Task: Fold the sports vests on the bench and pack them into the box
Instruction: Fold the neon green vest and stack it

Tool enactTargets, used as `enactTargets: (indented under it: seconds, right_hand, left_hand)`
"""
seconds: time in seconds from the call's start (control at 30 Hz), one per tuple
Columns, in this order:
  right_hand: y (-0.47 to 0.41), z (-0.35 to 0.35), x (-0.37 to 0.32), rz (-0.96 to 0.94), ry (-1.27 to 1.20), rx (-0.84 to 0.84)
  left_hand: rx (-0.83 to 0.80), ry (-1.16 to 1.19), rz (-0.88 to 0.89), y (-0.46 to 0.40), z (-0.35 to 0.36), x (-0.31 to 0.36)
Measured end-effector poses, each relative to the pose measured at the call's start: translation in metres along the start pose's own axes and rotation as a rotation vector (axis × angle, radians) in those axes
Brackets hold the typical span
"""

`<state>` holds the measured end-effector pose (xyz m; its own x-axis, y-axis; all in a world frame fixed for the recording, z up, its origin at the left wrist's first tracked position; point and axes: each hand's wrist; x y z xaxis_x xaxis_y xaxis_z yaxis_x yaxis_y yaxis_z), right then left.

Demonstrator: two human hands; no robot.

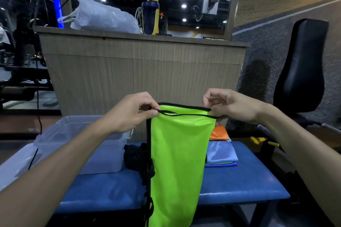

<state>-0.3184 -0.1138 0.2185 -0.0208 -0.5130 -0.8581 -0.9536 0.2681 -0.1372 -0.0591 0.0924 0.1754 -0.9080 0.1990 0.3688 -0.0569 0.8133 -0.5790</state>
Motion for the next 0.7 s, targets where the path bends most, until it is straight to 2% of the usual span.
enactTargets:
  seconds: [0.23,0.4,0.5,0.6,0.7]
  right_hand:
    - [-0.008,0.012,0.003,0.099,0.274,-0.031]
    - [-0.003,0.025,0.013,0.141,0.31,-0.038]
    - [-0.002,0.03,0.017,0.13,0.252,-0.029]
    - [0.0,0.028,0.019,0.04,0.252,-0.014]
    - [0.001,0.024,0.023,-0.166,0.22,0.126]
  left_hand:
    - [0.008,0.06,-0.008,-0.001,0.001,-0.008]
    - [0.044,0.045,-0.023,0.002,-0.002,-0.014]
    - [0.054,0.044,-0.031,0.003,-0.002,-0.018]
    - [0.063,0.07,-0.06,0.005,-0.004,-0.02]
    - [0.041,0.334,-0.197,0.01,-0.004,-0.02]
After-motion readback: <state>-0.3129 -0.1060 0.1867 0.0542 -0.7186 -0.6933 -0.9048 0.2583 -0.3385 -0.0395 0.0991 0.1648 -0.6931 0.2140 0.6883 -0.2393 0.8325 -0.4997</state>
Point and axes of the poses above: each hand's wrist, its own y-axis away from the middle knuckle, its own z-axis out of the palm, x = y × z, and after that the axes turned 5 degrees about -y, right-handed
